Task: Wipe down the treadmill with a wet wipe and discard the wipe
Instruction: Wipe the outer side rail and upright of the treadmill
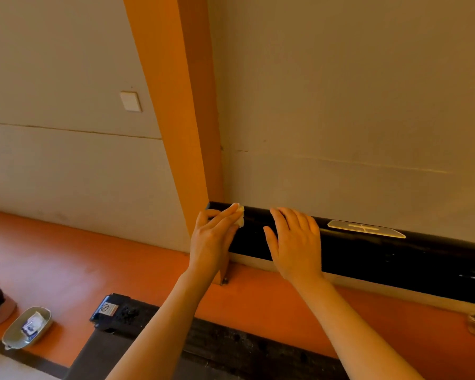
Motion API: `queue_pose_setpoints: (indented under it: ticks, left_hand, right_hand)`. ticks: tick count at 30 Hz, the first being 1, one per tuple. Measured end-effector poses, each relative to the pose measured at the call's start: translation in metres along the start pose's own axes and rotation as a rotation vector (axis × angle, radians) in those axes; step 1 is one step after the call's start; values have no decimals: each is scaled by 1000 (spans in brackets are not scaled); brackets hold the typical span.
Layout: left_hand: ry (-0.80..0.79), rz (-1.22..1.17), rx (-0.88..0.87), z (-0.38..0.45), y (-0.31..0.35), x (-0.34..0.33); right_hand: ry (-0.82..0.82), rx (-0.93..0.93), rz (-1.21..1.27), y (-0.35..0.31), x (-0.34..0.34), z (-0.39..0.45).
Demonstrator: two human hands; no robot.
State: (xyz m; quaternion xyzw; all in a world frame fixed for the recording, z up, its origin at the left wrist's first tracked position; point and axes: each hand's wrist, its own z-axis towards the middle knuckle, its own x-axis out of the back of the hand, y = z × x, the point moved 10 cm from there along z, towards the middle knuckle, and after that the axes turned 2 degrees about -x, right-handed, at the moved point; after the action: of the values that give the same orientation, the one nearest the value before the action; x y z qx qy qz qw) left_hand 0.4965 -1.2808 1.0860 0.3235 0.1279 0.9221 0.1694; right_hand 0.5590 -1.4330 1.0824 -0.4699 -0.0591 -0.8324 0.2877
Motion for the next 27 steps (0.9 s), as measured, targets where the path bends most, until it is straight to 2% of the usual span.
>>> queue_pose_setpoints:
  ticks: [5,16,21,27]
  left_hand:
    - [159,5,-152,-13,-5,-3]
    - [569,122,-430,-34,-13,-19]
    - [640,154,-502,-36,-14,-18]
    - [626,162,-509,-35,-12,-17]
  right_hand:
    - [242,61,-44,-1,-1,-6]
    - [632,185,-184,-2,-4,-17]
    - [705,199,-180,-4,-2,-21]
    - [661,221,-267,-2,-9,-25]
